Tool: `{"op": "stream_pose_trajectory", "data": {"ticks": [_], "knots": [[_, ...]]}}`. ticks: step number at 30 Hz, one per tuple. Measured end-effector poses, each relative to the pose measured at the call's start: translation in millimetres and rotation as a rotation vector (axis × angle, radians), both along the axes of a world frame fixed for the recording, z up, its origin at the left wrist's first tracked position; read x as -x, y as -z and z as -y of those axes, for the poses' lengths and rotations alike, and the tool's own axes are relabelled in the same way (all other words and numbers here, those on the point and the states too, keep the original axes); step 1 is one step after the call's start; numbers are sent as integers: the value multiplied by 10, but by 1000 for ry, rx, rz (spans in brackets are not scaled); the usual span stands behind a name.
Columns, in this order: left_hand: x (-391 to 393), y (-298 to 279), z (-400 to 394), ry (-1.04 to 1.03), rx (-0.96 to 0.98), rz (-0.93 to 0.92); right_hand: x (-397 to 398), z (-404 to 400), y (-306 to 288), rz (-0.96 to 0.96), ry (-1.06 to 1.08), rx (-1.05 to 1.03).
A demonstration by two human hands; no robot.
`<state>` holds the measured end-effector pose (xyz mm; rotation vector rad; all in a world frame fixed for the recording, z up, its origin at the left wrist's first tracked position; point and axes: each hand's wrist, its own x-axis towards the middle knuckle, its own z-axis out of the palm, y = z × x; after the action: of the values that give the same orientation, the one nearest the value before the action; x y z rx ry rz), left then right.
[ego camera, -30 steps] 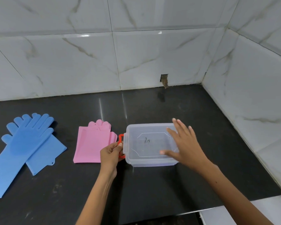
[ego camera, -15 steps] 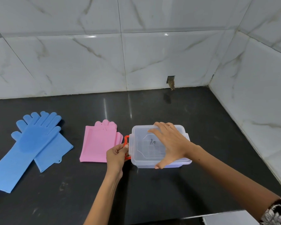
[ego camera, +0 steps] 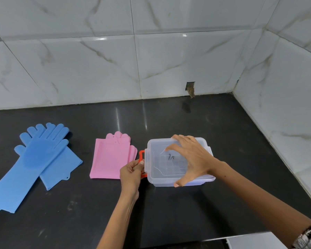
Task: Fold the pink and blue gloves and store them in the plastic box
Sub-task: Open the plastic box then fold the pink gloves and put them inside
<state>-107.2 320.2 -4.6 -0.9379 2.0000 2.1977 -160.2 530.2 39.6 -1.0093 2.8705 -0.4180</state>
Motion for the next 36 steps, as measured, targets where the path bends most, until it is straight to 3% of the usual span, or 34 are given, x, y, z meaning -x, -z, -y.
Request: {"op": "stream_pose_trajectory", "data": {"ticks": [25, 30, 34, 36], "knots": [[-72, 16, -132, -43, 67, -23, 29, -55, -74, 140, -18, 46], [-103, -10, -124, -57, 65, -58, 39, -130, -211, 226, 27, 167], [-96, -65, -100, -17, 91, -88, 22, -175, -271, 132, 1, 70], [-103, -125, -17, 46, 193, -157, 24, -214, -295, 113, 21, 72]]}}
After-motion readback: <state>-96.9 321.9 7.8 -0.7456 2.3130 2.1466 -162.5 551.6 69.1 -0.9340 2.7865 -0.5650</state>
